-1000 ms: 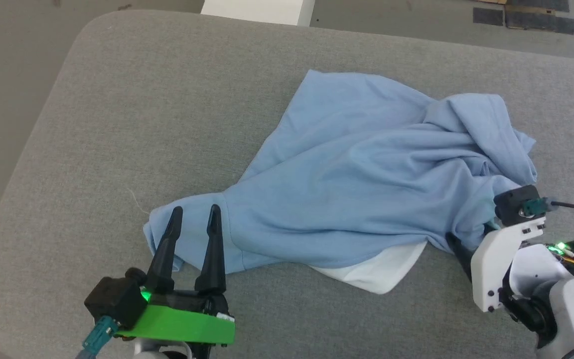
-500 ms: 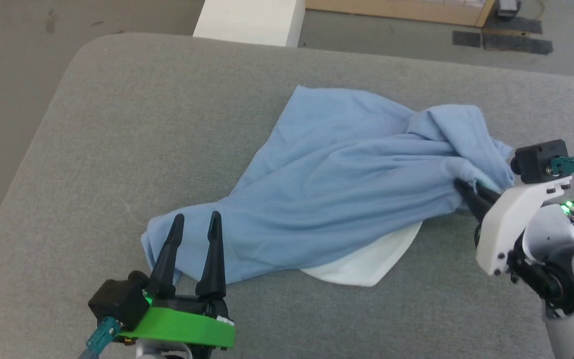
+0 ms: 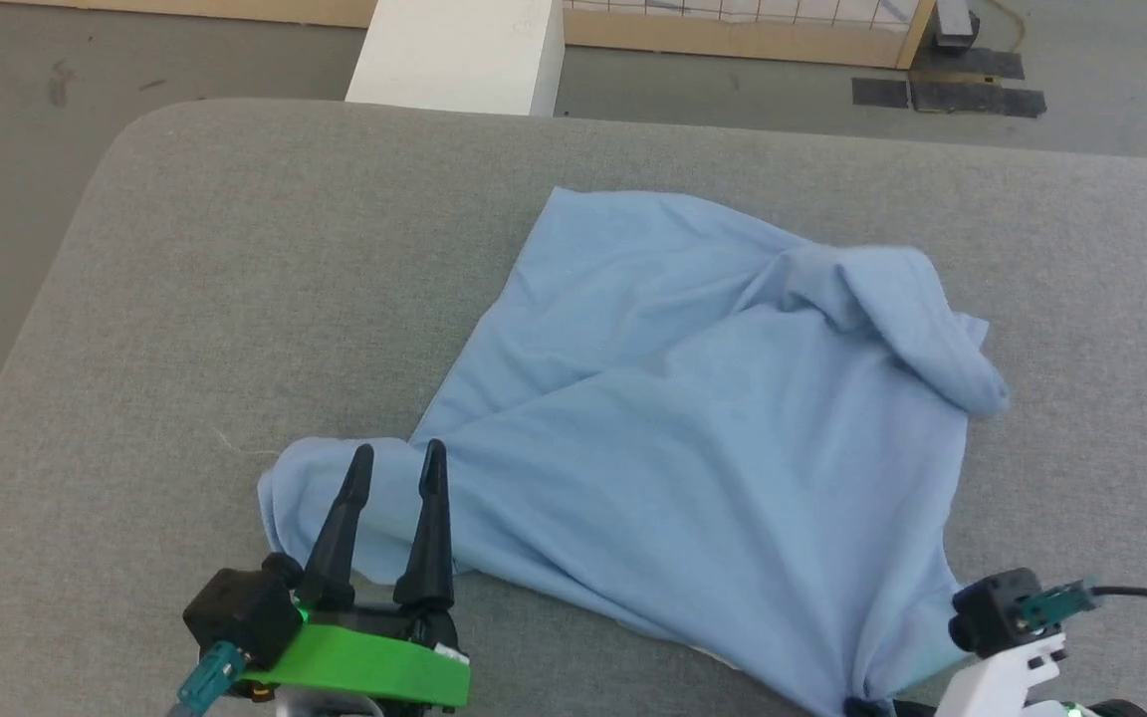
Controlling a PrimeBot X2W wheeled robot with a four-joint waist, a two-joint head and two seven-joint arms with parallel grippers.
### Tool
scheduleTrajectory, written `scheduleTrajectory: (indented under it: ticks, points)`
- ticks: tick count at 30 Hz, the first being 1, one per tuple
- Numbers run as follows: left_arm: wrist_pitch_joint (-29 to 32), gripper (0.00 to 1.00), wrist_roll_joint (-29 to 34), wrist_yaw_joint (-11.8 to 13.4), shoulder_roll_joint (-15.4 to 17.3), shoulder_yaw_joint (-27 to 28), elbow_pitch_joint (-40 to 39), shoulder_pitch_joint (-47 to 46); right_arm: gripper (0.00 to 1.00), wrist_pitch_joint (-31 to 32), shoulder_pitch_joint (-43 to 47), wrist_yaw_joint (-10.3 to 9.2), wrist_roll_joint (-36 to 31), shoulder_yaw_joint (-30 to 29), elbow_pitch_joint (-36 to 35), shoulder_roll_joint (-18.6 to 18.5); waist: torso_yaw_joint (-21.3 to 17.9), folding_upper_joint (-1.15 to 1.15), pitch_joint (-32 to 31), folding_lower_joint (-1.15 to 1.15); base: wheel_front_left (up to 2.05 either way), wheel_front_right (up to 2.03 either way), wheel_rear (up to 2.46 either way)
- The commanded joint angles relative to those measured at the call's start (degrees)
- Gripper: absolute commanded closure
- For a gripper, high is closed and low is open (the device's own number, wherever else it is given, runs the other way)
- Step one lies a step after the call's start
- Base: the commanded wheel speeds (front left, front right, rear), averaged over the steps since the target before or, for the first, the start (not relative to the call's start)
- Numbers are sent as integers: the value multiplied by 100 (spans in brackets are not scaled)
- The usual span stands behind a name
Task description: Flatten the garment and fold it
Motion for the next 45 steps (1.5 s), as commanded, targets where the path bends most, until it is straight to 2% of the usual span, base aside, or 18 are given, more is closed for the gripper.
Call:
scheduleTrajectory:
  ticks: [1,5,8,14,17,20,24,31,36,37,38,39,40,45]
  points:
    - [-21,0,-20,-43,-15,11,28,-29,0,-160,-33,-8,-132,69,89,-15,6,0,34,0,0,0,0]
    - [-22,0,0,-55,-15,56,36,-41,0,-247,-148,-8,-83,170,155,60,-19,0,52,0,0,0,0]
    - [-22,0,-11,-56,-15,71,46,-23,0,-45,-292,-8,97,87,-173,-33,-41,0,49,0,0,0,0]
    - [-22,0,-90,-34,-15,19,32,-21,0,436,-770,-8,613,-773,-1190,211,-52,0,87,0,0,0,0]
    - [-22,0,-105,-35,-15,-10,11,-55,0,502,-1153,-8,521,-1391,-1449,358,-10,0,156,0,0,0,0]
    - [-22,0,-105,-40,-15,-40,-2,-105,0,357,-1535,-8,319,-1925,-1417,497,57,0,253,0,0,0,0]
    - [-22,0,-88,-39,-15,-82,-10,-185,0,38,-1810,-8,-330,-2090,-937,278,168,0,422,0,0,0,0]
    - [-22,0,-88,-51,-15,-174,10,-371,0,-522,-2014,-8,-1046,-1216,557,-332,382,0,711,0,0,0,0]
    - [-22,0,-105,-46,-15,-218,59,-429,0,-728,-2274,-8,-1218,-720,1619,-429,496,0,758,0,0,0,0]
    - [-22,0,-107,-42,-15,-222,72,-428,2,-774,-2323,-8,-1224,-720,1782,-394,517,0,750,0,0,0,0]
    - [-22,0,-112,-38,-15,-225,79,-426,58,-810,-2353,-8,-1251,-719,1880,-390,538,0,742,0,0,0,0]
    - [-22,0,-123,-30,-15,-219,78,-420,81,-839,-2390,-8,-1276,-709,1961,-404,555,0,730,0,0,0,0]
    - [-22,0,-132,-23,-15,-208,73,-409,100,-880,-2436,-8,-1258,-731,1996,-410,568,0,715,0,0,0,0]
    - [-22,0,-128,-24,-15,-184,55,-350,100,-931,-2722,-8,-1126,-901,1718,-616,601,0,690,0,0,0,0]
